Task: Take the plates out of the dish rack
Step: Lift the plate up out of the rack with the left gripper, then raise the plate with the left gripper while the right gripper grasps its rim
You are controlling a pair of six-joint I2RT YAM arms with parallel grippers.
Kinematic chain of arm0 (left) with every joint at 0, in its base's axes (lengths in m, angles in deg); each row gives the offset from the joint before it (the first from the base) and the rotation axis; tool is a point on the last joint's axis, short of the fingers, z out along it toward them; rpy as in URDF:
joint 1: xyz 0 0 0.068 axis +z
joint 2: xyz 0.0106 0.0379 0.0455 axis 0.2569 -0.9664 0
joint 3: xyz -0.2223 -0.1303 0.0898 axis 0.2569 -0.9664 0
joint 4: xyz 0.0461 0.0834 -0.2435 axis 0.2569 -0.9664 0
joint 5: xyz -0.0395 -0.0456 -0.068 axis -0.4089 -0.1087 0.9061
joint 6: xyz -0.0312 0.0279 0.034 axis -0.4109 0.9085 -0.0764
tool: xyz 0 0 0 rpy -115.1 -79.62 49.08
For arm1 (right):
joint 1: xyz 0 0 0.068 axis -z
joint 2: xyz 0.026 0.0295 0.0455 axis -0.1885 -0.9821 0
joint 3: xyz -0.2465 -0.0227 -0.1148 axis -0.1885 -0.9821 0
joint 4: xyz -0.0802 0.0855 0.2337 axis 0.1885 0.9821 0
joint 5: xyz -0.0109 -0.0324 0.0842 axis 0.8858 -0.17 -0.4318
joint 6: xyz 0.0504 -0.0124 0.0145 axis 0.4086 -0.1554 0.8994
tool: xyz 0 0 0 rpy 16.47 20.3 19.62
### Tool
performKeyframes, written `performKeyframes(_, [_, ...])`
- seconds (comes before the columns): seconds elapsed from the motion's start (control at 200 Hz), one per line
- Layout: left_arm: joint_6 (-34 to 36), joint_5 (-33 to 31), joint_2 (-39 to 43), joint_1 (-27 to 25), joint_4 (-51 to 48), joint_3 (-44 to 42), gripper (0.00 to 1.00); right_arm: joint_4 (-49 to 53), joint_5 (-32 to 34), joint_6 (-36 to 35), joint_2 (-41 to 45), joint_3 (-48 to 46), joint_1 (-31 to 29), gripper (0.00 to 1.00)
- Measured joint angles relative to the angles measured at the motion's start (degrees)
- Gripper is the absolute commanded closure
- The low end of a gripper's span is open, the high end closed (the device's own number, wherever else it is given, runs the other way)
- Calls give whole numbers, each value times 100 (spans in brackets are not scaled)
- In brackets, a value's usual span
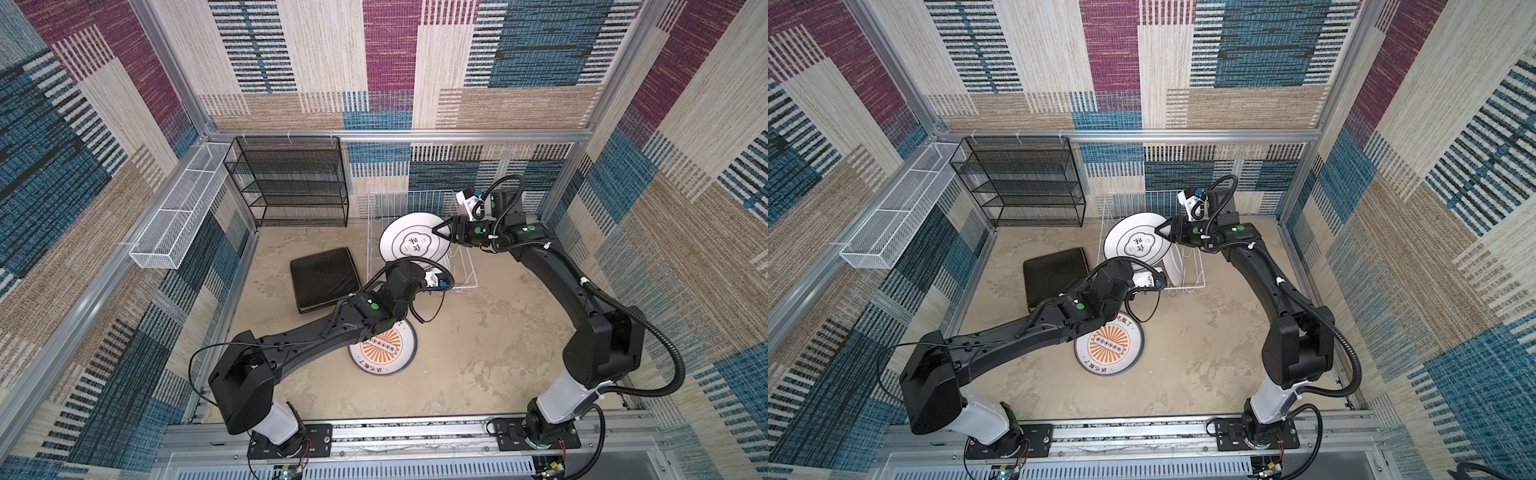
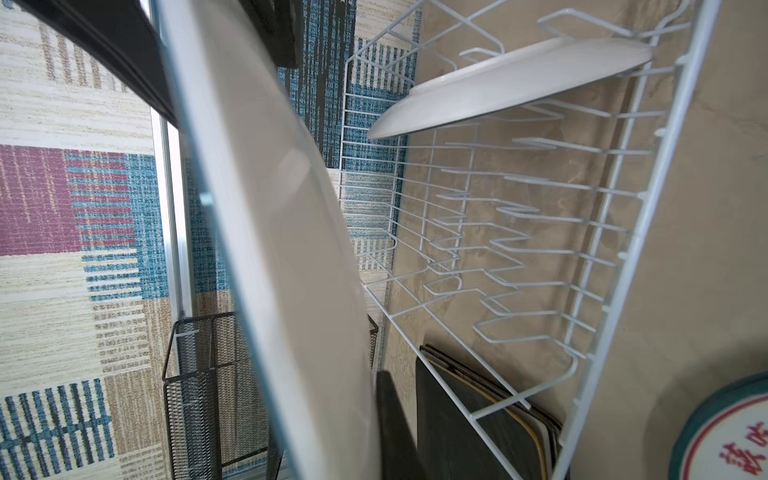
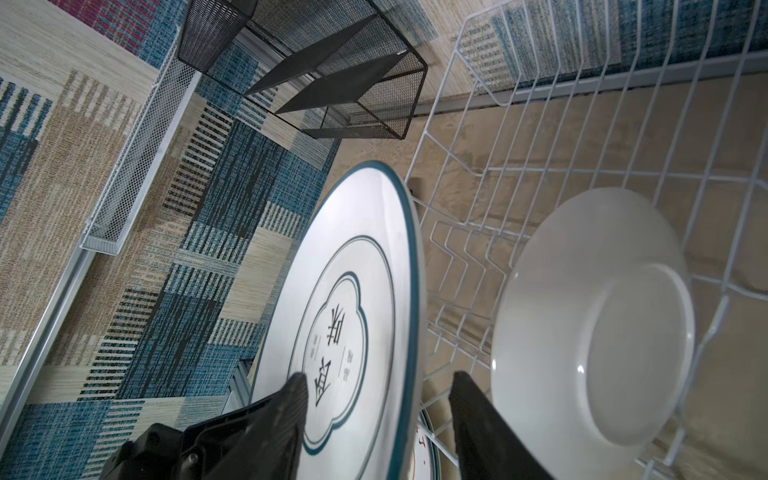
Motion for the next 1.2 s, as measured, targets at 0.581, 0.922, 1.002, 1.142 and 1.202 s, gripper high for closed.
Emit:
performKeyframes(0.581, [149, -254, -48, -109, -94, -4, 69, 31, -382, 876, -146, -120, 7, 100])
performKeyframes(0.922, [-1373, -238, 315, -59, -1296, 660, 2, -820, -710, 848, 136, -461, 264, 100])
performKeyframes(1.002, [-2059, -105, 498, -59, -1869, 909, 1, -1016, -728, 903, 170, -481, 396, 100])
performKeyframes(1.142, [-2994, 258, 894, -42, -2529, 990, 1, -1139, -721, 901, 166, -350, 535, 100])
performKeyframes(1.202, [-3311, 479, 1040, 4, -2653, 990, 1, -1226, -721, 898, 170, -354, 527, 100])
